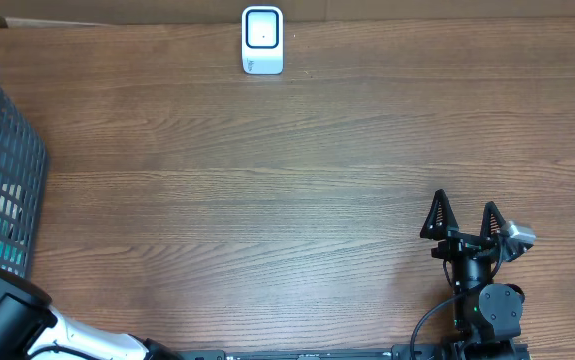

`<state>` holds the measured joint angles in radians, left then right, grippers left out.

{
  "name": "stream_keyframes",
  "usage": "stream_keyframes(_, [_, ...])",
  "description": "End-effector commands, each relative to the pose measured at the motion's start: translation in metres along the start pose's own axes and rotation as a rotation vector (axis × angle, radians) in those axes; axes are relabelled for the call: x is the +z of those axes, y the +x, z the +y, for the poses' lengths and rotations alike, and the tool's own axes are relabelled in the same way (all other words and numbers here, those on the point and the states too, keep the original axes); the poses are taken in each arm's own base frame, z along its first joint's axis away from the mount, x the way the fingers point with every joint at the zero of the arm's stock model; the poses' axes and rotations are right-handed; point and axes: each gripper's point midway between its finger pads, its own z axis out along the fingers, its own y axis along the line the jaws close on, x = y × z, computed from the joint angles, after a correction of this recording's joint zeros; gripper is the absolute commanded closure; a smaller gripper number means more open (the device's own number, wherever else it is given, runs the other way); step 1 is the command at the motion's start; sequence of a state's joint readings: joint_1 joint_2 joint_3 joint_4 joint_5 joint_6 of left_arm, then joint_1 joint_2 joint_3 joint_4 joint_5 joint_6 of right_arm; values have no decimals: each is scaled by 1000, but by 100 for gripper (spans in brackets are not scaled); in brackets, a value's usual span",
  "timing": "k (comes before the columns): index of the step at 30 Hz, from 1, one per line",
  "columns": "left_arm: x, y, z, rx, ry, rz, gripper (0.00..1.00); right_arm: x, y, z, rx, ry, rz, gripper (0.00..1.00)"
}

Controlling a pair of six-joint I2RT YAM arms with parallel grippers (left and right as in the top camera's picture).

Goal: Scan the item barcode
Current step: 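Reach into the basket and grasp the teal snack packet with left gripper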

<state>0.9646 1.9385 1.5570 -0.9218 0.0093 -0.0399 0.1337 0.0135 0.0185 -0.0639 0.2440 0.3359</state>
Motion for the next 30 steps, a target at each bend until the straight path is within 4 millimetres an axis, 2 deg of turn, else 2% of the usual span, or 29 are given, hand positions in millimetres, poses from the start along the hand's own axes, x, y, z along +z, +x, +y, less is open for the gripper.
stream_keyframes(1, [18, 3, 7, 33, -24, 30, 10, 0, 1, -1, -6, 3, -8, 0])
stream_keyframes(8, [21, -8, 7, 57, -29, -15, 9, 0, 1, -1, -6, 3, -8, 0])
stream_keyframes(21, [28, -6, 8, 57, -30, -9, 14, 0, 1, -1, -6, 3, -8, 0])
stream_keyframes(30, [21, -19, 1, 109, -33, -49, 11, 0, 1, -1, -6, 3, -8, 0])
